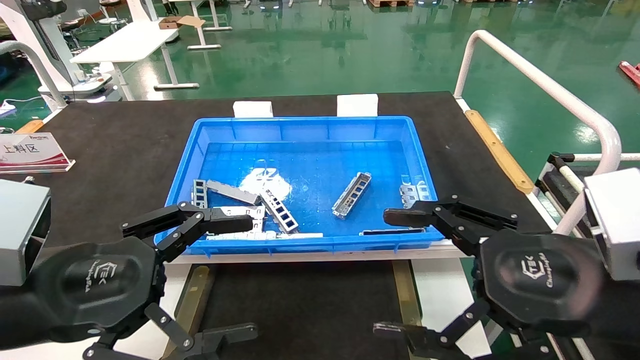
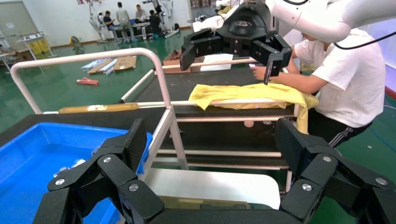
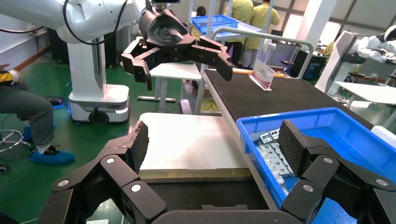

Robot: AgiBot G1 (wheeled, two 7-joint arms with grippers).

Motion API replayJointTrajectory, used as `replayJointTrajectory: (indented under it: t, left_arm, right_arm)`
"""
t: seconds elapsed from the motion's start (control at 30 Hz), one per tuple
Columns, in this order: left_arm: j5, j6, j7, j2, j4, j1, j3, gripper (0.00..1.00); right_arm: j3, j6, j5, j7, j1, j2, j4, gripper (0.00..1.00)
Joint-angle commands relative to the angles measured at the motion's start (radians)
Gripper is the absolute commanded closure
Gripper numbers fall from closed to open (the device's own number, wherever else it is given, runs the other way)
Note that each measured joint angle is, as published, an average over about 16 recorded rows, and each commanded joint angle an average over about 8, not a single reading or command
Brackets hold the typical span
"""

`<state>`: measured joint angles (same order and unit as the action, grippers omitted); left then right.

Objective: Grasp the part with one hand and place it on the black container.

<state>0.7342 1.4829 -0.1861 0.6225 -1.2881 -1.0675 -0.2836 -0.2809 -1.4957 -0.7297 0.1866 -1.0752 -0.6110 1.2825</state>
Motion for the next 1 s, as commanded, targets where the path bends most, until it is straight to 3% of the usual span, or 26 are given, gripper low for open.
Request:
replayJointTrajectory:
  t: [0.03, 0.47, 1.0]
  left_arm:
    - [-0.001, -0.004, 0.0, 0.003, -0.002, 0.002, -0.001, 0.0]
    - [0.062, -0.058, 0.027, 0.104, 0.067, -0.013, -0.045, 0.0]
    - [0.199, -0.116, 0.151, 0.344, 0.402, -0.172, -0.129, 0.0]
  right_arm:
    - [0.0, 0.0, 0.0, 0.0, 0.0, 0.0, 0.0, 0.0]
    - [-0.001, 0.0, 0.001, -0.001, -0.001, 0.0, -0.001, 0.0]
    - [-0.002, 0.001, 0.002, -0.001, -0.001, 0.001, -0.001, 0.0]
